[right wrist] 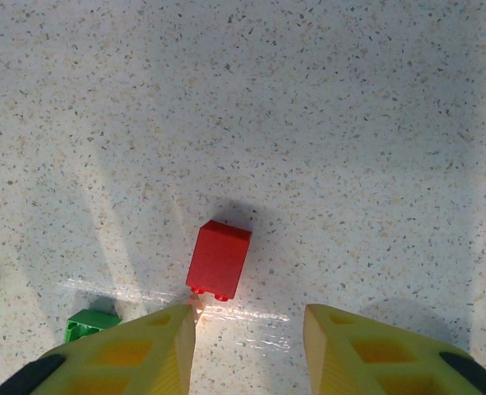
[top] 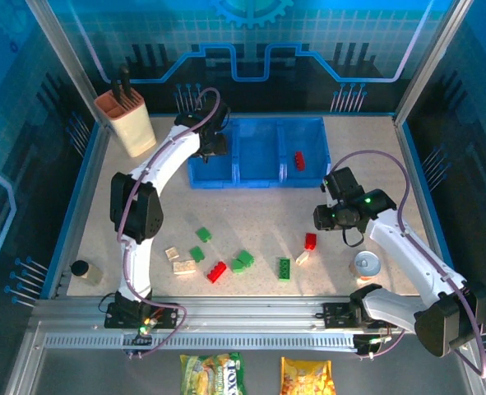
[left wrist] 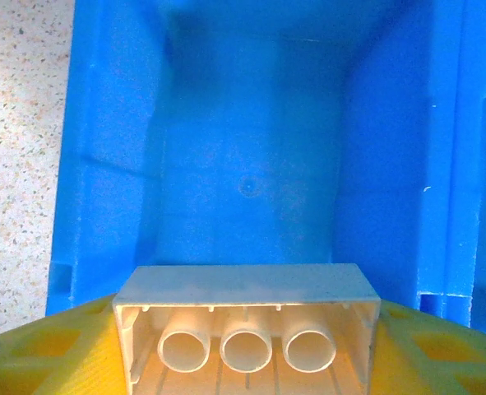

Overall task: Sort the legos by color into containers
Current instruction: Place the lego in the container.

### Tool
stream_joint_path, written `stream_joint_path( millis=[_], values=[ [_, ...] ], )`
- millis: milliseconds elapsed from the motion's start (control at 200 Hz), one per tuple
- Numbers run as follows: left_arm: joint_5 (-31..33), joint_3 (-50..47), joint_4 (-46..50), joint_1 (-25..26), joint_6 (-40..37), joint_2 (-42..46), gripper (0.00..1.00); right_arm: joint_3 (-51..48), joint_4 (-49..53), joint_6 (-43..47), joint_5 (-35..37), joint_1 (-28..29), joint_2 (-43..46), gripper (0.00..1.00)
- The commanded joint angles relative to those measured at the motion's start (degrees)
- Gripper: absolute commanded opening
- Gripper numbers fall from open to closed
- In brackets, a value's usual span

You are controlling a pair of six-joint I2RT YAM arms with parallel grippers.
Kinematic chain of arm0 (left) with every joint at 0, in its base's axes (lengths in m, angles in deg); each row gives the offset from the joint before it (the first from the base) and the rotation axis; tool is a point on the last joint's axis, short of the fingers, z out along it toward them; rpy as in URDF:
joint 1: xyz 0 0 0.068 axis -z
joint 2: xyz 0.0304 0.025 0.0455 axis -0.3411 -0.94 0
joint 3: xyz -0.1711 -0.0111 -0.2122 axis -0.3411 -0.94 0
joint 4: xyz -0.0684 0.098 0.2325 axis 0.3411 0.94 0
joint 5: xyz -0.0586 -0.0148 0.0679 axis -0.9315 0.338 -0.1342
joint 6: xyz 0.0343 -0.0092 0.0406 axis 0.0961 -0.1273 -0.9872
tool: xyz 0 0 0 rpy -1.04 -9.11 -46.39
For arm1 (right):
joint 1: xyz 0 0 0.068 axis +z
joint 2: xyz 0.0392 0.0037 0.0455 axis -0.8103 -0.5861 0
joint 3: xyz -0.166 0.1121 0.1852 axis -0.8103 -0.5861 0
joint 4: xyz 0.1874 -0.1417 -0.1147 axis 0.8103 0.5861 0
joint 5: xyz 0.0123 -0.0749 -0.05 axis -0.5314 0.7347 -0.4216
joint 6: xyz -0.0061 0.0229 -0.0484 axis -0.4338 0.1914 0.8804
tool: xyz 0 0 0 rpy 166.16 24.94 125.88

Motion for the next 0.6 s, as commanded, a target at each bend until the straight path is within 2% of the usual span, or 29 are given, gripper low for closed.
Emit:
stream_joint_path(
  millis=[0,595],
  values=[
    [-2.1,0.7,-1.0,-1.2,-2.2,-3.7,0.56,-1.0,1.0,0.4,0.5,-0.2,0.4,0.41],
    [-3.9,6.2,-3.6,-2.7,-3.2,-14.0,0.57,-1.4,0.5,1.0,0.9,1.1,-1.1,0.41]
  ],
)
